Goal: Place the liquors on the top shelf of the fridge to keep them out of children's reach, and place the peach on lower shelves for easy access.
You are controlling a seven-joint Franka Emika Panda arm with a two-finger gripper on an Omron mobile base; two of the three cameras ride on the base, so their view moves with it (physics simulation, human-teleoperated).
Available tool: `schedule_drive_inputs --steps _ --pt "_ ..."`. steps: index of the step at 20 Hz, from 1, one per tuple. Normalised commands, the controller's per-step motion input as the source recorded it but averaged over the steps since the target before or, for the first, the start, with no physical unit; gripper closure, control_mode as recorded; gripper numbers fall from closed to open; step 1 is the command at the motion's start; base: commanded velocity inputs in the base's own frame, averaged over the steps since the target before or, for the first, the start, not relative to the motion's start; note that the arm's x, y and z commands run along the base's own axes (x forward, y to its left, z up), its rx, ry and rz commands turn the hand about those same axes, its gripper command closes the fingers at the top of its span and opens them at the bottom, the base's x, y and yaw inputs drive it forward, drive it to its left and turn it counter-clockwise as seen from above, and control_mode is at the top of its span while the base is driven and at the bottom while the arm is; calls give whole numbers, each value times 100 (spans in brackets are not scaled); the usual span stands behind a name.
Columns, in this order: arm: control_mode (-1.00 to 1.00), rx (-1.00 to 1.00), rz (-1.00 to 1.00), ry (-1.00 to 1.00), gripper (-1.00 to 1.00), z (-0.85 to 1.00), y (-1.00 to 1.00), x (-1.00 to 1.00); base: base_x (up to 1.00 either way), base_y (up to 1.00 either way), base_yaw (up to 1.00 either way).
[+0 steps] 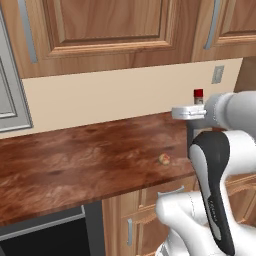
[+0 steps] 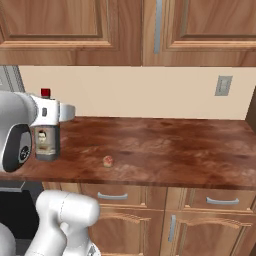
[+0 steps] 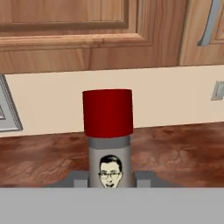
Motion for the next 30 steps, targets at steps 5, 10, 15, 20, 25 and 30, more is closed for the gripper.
schedule_drive_inputs --steps 5,10,15,20,25,30 --pt "100 -6 -9 6 100 13 0 -1 -13 -3 -5" --pt "100 0 0 0 100 0 0 0 -50 -72 -24" --pt "100 0 0 0 100 0 0 0 -17 -99 -51" --pt "100 0 0 0 100 0 0 0 3 -88 -65" --pt "100 0 0 0 100 0 0 0 5 -100 -61" --pt "100 0 0 0 100 0 0 0 0 -100 -57"
